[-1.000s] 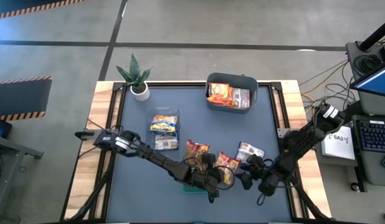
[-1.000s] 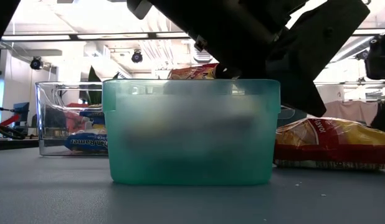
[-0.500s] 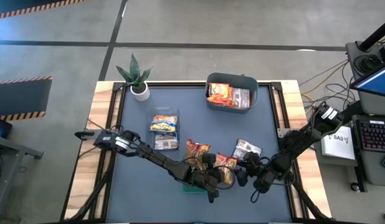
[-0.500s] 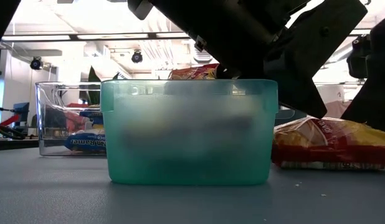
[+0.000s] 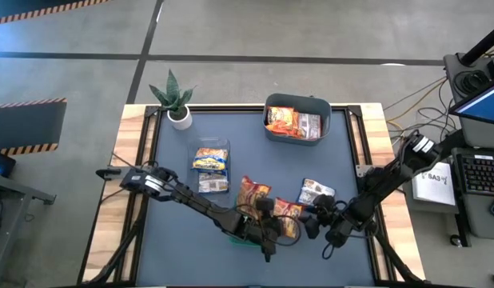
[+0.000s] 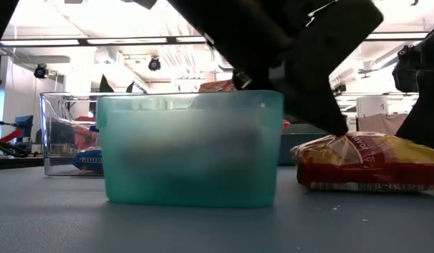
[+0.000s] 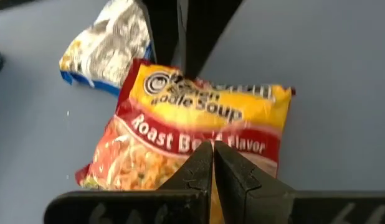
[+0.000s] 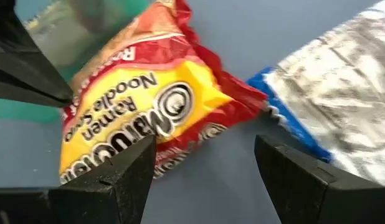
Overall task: Sort Maruchan noodles
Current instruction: Put the red noodle pack into the green bin
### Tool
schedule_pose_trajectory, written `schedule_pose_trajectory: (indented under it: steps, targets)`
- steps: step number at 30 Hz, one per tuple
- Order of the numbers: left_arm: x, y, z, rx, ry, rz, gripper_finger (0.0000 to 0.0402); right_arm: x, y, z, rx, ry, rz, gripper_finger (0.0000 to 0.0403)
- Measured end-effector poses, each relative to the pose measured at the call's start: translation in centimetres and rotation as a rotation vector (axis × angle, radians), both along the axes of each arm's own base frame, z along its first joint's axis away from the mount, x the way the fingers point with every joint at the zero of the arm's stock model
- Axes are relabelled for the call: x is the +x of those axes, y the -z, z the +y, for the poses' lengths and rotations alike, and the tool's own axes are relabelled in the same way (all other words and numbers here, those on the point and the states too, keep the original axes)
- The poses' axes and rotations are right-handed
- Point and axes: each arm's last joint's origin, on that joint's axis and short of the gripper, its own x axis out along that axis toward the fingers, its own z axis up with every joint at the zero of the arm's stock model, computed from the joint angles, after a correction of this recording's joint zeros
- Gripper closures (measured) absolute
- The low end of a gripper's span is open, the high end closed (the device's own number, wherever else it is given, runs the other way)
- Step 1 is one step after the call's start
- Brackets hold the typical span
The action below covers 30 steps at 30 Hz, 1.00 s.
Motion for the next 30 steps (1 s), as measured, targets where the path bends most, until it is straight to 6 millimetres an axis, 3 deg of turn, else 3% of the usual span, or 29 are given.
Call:
schedule_pose_trajectory:
  steps: [6,16,30]
  targets:
    - [-0.2,0.5,0.1,-0.004,-0.020,0.033,0.0402,-0.6,-0.6,-0.5,0.004,-0.004,0.028,0.0139]
    - [-0.2,0.7,0.2,-0.030,-0.019,0.045,0.0402,0.2,-1.8,0.9,0.091,-0.068,-0.059,0.0133]
    - [-1.0,1.8,0.6,-0.036,-0.046,0.078,0.0402,0.7,-0.6,1.2,0.062,-0.028,-0.085,0.0119]
